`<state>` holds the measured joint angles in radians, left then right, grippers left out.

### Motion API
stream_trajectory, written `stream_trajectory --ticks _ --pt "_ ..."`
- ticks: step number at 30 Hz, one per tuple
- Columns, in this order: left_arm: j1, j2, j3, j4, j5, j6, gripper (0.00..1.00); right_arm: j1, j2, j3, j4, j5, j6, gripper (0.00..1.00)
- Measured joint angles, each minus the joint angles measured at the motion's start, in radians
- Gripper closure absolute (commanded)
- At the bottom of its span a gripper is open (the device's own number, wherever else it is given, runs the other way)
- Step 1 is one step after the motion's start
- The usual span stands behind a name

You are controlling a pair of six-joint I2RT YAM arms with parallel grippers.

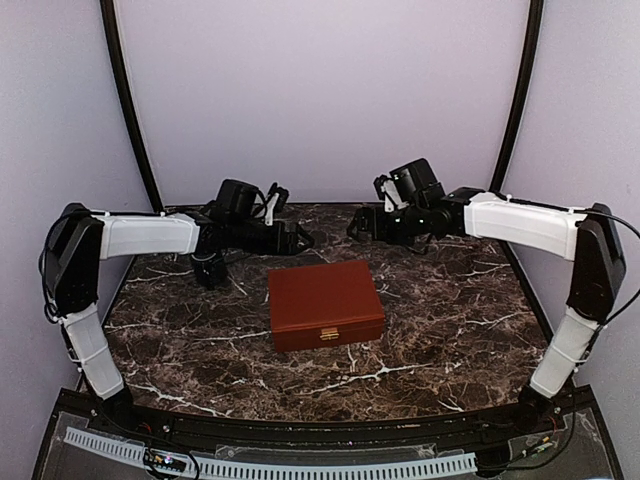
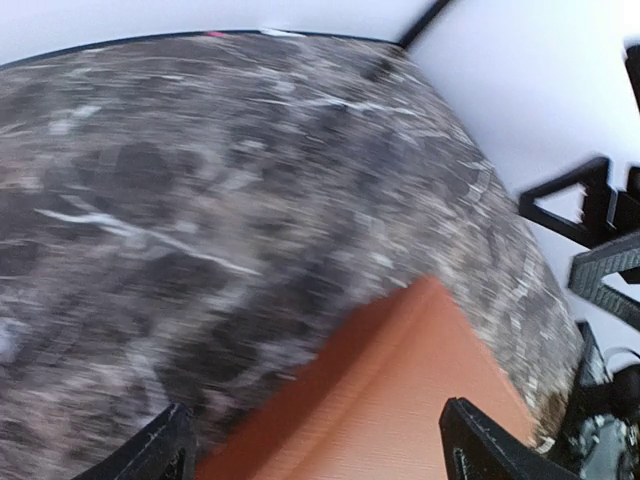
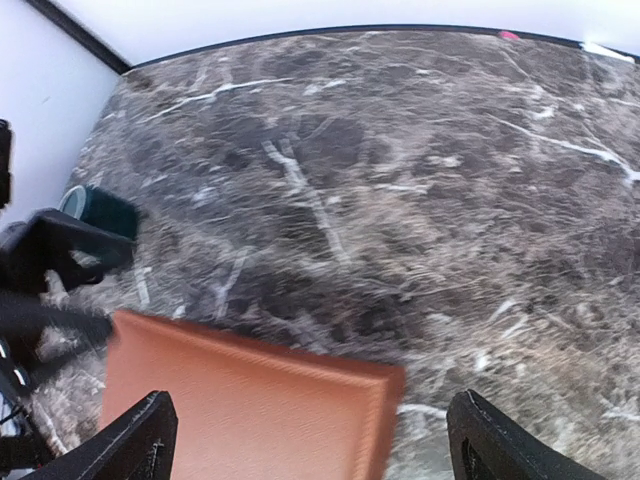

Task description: Organize the mixed jewelry

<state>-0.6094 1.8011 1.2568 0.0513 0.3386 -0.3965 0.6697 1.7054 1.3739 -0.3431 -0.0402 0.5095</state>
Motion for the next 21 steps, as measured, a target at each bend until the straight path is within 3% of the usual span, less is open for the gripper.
stream_trajectory --ticks 7,15,21 --pt "0.31 0.005 -0.028 0.058 -0.001 0.045 0.12 -0.211 0.035 -0.048 0.077 0.001 -0.052 0.05" --pt "0.711 -0.259 -0.394 0.252 0.003 -0.004 0.09 -0.485 -0.084 -0.31 0.206 0.015 -0.12 0.05" --pt "0.809 -0.47 -0.636 0.352 -0.105 0.017 0.07 -0.64 -0.257 -0.518 0.336 0.009 -0.172 0.05"
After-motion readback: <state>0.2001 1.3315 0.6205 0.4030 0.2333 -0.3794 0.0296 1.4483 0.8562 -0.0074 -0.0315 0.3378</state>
